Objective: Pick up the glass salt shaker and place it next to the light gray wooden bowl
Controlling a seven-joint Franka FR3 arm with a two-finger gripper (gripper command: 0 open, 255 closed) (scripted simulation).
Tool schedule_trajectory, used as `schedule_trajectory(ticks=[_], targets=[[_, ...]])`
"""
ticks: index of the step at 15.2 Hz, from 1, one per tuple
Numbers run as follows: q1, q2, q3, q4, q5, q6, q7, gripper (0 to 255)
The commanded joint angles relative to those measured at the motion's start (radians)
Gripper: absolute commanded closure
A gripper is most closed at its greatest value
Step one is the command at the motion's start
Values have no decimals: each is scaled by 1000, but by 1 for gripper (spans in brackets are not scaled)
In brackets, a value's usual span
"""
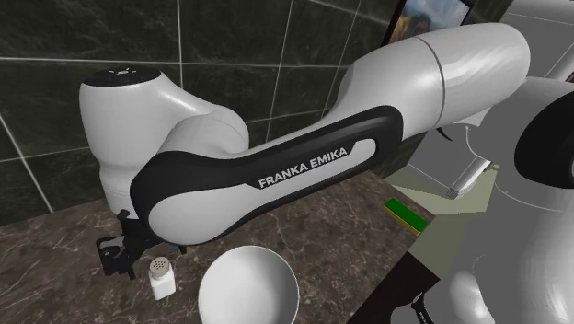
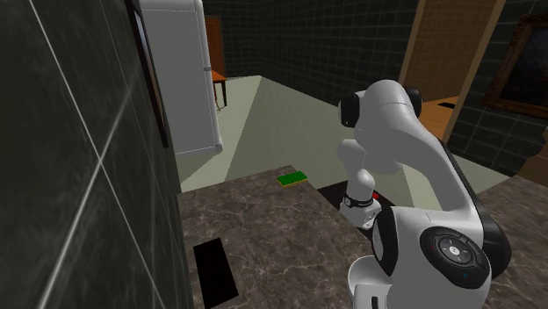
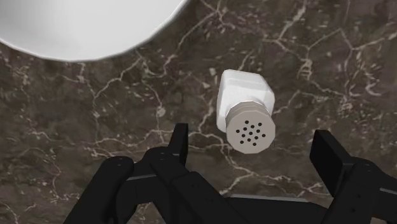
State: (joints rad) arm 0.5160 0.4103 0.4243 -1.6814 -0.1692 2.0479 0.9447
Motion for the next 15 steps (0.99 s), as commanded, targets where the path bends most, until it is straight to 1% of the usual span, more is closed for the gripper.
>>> schedule_trajectory(ticks=[1,3,7,15], targets=[[0,0,0,0,0,0,0,0],[0,0,0,0,0,0,0,0],[-3,-38,9,76,21,-111,-14,0],[-3,-38,9,76,21,-111,-14,0]])
